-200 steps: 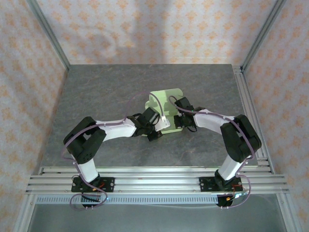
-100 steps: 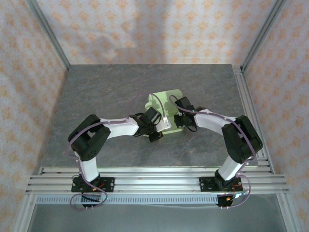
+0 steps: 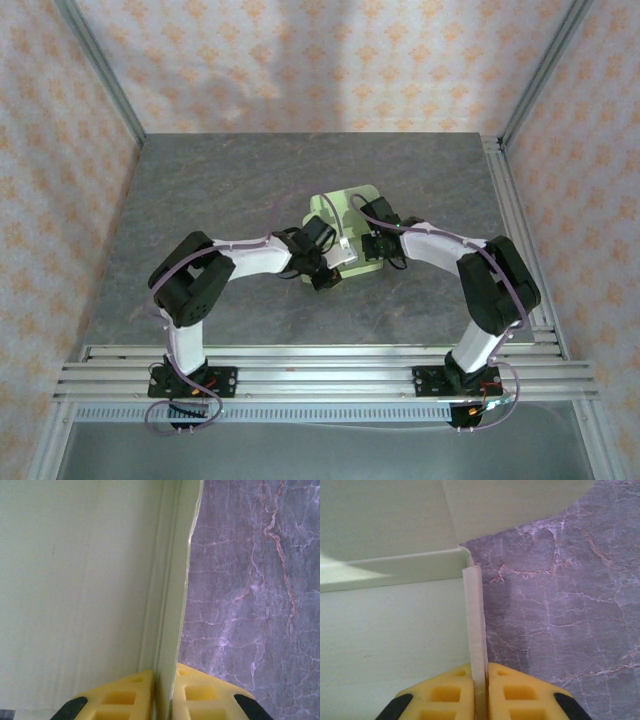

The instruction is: Fold the paper box

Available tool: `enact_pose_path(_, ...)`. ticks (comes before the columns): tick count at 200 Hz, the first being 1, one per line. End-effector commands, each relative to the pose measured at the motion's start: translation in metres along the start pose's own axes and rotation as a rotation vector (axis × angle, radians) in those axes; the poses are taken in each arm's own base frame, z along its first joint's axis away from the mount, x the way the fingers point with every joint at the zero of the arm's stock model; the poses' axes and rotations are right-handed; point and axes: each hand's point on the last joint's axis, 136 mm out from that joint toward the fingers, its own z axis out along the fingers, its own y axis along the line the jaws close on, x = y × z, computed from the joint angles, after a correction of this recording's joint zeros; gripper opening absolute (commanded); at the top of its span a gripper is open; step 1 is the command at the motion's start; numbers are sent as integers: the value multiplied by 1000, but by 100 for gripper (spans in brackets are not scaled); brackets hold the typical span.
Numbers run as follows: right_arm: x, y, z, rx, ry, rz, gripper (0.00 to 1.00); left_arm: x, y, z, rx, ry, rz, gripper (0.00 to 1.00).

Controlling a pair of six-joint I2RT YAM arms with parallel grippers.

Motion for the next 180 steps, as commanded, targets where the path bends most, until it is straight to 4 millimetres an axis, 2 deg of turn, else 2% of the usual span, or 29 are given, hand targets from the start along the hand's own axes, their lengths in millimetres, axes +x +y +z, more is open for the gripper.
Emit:
enact_pose_path(1, 6, -8, 1, 42, 25, 13, 11, 7, -1, 3, 51, 35, -71, 16)
enact_pose_path(15, 7, -10, 2, 50, 32, 12, 11, 5, 1, 1, 53, 27, -86, 16)
enact_pose_path(22, 8, -11, 2, 55, 36, 11, 11, 12, 2, 9, 63, 50, -107, 16)
enact_pose_path(68, 14, -18, 6, 98, 67, 0, 11, 13, 7, 10, 84, 43, -145, 18)
enact_pose_path(95, 12, -16, 6, 92, 65, 8, 5, 15, 7, 10, 80, 58, -134, 24)
enact_pose_path(120, 6, -15, 2, 92, 44, 16, 1, 13, 9, 7, 58, 46, -130, 38)
enact_pose_path(128, 3, -15, 0, 90, 34, 21, 0, 11, 10, 5, 46, 34, -132, 49)
enact_pose_path(142, -1, -16, -2, 92, 15, 26, 0, 9, 11, 5, 37, 19, -138, 59)
enact_pose_path(147, -3, -16, -3, 95, 8, 28, 0, 0, 11, -5, 27, -13, -130, 63)
enact_pose_path(159, -5, -17, -5, 101, -7, 32, 0, -5, 12, -12, 8, -41, -131, 72)
enact_pose_path(180, -11, -20, -11, 97, -43, 46, 0, -18, 13, -36, -29, -119, -141, 85)
